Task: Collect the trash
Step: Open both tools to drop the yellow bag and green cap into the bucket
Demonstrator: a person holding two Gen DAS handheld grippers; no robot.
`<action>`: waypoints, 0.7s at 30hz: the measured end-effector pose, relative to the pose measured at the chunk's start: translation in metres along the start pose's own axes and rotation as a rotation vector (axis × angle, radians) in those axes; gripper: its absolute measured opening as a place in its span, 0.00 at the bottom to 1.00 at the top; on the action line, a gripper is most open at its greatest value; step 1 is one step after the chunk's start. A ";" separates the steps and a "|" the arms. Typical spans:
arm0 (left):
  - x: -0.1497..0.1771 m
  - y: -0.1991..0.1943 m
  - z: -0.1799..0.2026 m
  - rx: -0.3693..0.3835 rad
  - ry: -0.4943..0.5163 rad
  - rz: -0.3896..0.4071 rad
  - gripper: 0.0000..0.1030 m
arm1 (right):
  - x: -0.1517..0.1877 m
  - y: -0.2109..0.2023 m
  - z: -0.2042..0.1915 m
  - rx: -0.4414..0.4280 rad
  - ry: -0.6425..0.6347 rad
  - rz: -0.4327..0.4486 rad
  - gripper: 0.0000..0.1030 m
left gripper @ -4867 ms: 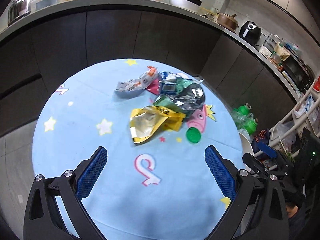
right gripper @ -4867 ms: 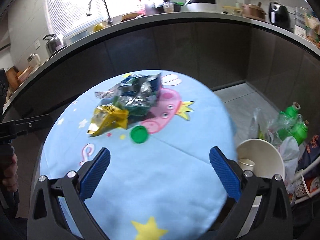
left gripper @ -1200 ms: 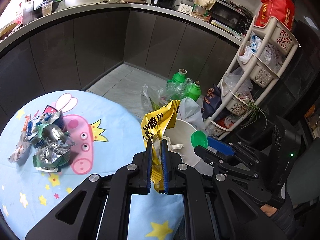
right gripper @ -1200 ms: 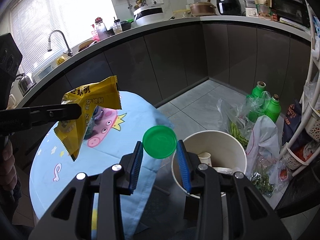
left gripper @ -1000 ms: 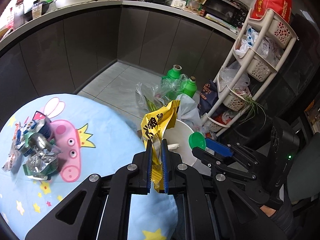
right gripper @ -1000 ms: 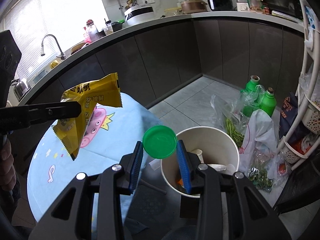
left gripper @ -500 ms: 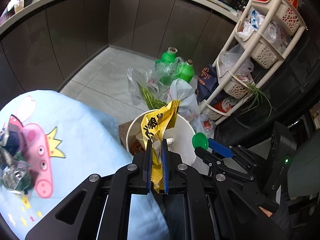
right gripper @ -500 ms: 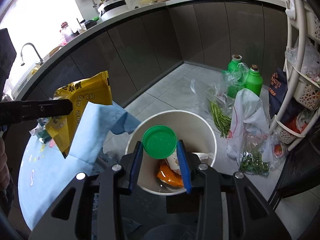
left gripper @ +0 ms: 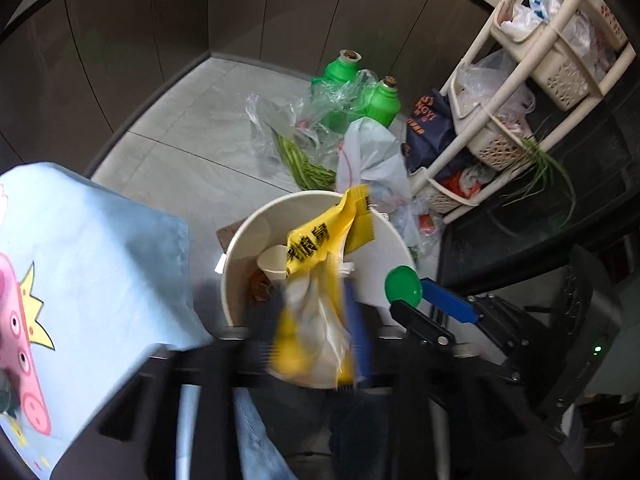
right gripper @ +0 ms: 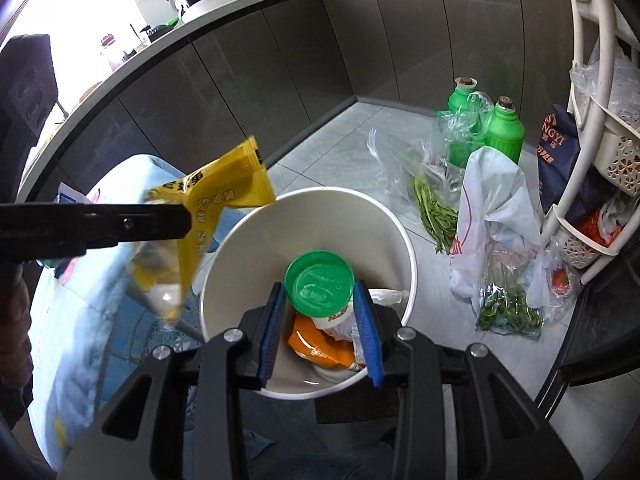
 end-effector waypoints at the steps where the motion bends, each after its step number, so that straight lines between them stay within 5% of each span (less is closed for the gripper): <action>1: 0.000 -0.001 -0.001 -0.012 -0.004 0.008 0.46 | 0.000 0.002 0.000 -0.001 -0.002 -0.004 0.34; 3: -0.001 -0.003 -0.004 -0.003 -0.018 0.012 0.47 | 0.002 0.006 0.000 -0.002 -0.005 -0.013 0.34; 6: -0.001 -0.007 -0.013 -0.021 -0.040 0.034 0.61 | 0.003 0.012 0.001 -0.003 0.000 -0.026 0.34; 15: -0.001 -0.012 -0.022 -0.032 -0.056 0.049 0.62 | 0.006 0.026 -0.007 -0.014 -0.013 -0.056 0.34; 19: -0.001 -0.023 -0.024 -0.049 -0.059 0.092 0.79 | 0.005 0.033 -0.009 -0.006 -0.021 -0.061 0.37; 21: -0.001 -0.030 -0.027 -0.059 -0.072 0.119 0.90 | 0.006 0.033 -0.010 0.000 -0.025 -0.055 0.67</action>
Point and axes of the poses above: each gripper's, at about its wrist camera, not at the fingertips, and y roughly the way its jaws point, z to its right, x to its underside, the point moved 2 cm from there along y, roughly the way its jaws point, and after that the axes turned 5 degrees about -x, right-handed, at the moved point
